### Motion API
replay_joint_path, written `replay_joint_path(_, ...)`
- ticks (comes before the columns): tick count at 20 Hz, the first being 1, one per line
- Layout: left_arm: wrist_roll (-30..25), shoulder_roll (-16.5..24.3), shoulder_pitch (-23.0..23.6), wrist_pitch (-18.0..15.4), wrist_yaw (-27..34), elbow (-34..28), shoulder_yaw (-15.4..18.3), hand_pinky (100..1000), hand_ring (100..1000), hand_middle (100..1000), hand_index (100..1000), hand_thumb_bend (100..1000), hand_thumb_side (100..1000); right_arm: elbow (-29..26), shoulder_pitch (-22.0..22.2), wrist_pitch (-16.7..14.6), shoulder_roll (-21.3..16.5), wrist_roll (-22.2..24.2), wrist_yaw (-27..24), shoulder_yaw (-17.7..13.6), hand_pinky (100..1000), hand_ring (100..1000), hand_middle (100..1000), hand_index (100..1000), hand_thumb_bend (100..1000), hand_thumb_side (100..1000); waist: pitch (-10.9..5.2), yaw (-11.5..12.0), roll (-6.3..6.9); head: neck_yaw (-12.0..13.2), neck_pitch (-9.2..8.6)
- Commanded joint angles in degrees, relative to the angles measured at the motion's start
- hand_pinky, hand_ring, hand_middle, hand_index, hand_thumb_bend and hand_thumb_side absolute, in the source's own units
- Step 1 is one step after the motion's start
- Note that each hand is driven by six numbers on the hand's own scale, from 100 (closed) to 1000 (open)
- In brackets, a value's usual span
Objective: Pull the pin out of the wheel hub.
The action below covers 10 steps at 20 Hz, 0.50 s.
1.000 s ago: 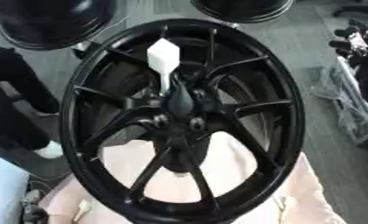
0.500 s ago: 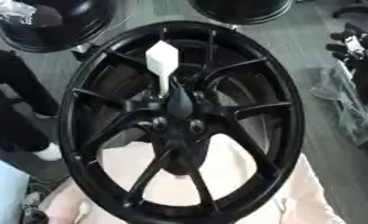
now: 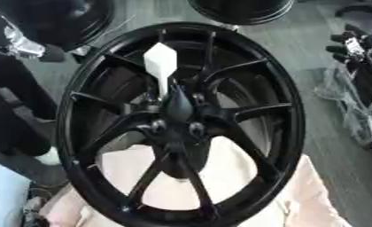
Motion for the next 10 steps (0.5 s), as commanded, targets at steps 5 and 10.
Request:
replay_joint_path(5, -3.4, -1.7, -3.1, -3.4, 0.4, 1.1, -1.5, 913, 900, 842, 873, 495, 466, -0.8, -0.5, -0.2, -1.7, 0.7, 0.6, 0.2, 951, 834, 824, 962, 100, 642, -0.81, -0.2, -0.42, 0.3, -0.42)
replay_joint_path(10, -3.4, -4.3, -4.6, -4.1, 0.0, 2.9, -3.0, 913, 900, 844, 876, 492, 454, -0.8, -0.7, -0.2, -1.6, 0.8, 0.5, 0.2, 952, 835, 824, 962, 100, 643, -0.68, -0.5, -0.46, 0.4, -0.21)
